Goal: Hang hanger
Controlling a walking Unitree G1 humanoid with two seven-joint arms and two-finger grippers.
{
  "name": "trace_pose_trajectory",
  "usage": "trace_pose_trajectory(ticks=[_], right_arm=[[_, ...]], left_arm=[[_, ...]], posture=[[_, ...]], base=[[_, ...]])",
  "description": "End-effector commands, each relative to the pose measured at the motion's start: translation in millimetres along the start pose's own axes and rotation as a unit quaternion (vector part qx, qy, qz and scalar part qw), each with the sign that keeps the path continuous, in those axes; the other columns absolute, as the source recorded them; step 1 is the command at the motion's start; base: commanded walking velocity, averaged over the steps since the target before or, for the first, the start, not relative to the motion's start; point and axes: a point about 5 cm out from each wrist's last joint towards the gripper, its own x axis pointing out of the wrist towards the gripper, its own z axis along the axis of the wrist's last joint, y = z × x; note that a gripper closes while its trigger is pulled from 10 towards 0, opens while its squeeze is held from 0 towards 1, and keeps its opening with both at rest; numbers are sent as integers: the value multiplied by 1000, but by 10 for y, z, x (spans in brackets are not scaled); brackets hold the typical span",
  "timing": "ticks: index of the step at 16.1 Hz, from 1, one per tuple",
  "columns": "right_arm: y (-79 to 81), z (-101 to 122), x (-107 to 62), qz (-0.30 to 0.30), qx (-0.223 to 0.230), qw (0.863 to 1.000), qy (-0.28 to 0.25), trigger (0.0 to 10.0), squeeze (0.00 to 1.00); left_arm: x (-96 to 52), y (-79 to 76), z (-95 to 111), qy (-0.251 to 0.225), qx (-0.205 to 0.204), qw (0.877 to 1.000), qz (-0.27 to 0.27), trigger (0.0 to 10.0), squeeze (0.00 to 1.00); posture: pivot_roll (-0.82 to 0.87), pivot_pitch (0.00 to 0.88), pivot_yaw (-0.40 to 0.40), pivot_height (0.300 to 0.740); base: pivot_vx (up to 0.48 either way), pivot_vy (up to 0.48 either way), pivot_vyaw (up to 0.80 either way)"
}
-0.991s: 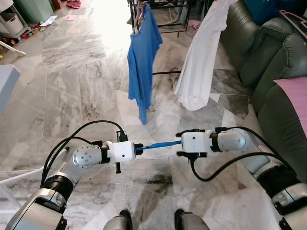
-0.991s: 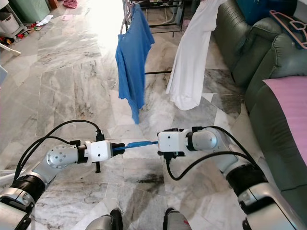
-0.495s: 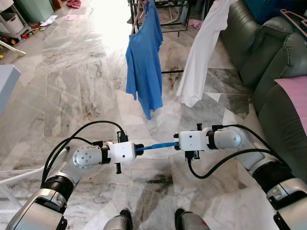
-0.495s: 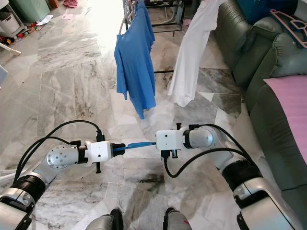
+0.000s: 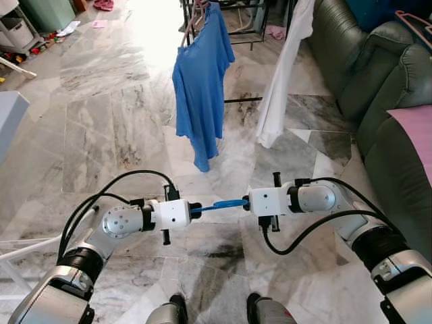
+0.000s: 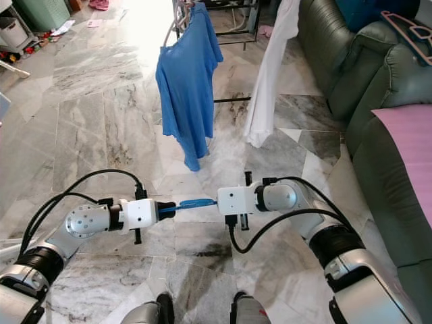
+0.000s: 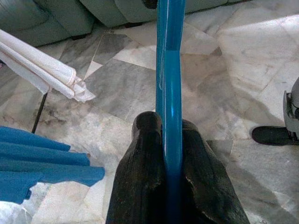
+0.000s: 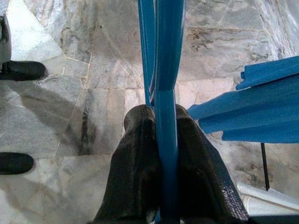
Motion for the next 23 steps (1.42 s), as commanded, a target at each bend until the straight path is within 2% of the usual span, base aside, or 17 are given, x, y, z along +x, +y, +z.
trace_pose_trajectory(ticks=[1,5,6,7,14,16,18,19,20,21,22,23], right_arm=[[-19,8,0,6,-2,1000,1,0,0],[-4,-14,-10,10,-2,1000,3,0,0],[1,-23,-17,9,-1,1000,4,0,0],[5,-29,-23,8,0,1000,4,0,0],[31,-58,-40,6,4,1000,5,0,0],[50,-72,-43,5,8,1000,6,0,0],[97,-91,-37,3,19,1000,7,0,0],[103,-90,-35,3,20,1000,6,0,0],[142,-95,-28,3,24,1000,4,0,0],[175,-98,-17,4,27,1000,2,0,0],[203,-100,-8,4,30,1000,1,0,0],[268,-110,4,9,35,999,0,0,0]], left_arm=[[-9,-67,-27,4,3,1000,-20,10000,0],[-4,-71,-32,3,-4,1000,-18,10000,0],[-3,-60,-34,0,-18,1000,-5,10000,1000],[0,-48,-24,-7,-22,1000,4,10000,1000],[-30,143,32,-3,52,994,94,10000,1000],[-41,245,59,6,92,985,147,10000,1000],[-65,355,86,7,108,974,201,10000,1000],[-66,361,89,5,106,973,205,10000,1000],[-87,421,118,-5,103,967,231,10000,1000],[-79,396,115,-12,86,974,211,10000,1000],[-69,360,121,-21,84,977,196,10000,1000],[-51,256,116,-32,91,983,157,10000,1000]], posture=[[-165,235,84,740],[-166,234,84,740],[-166,234,84,740],[-166,234,84,740],[-167,230,82,740],[-165,228,83,740],[-166,229,84,740],[-167,230,85,740],[-168,230,85,740],[-168,230,85,740],[-168,230,85,740],[-168,226,80,740]], base=[[0,0,0],[0,0,0],[0,0,0],[0,0,0],[0,0,0],[0,0,0],[0,0,0],[0,0,0],[0,0,0],[0,0,0],[0,0,0],[0,0,0]])
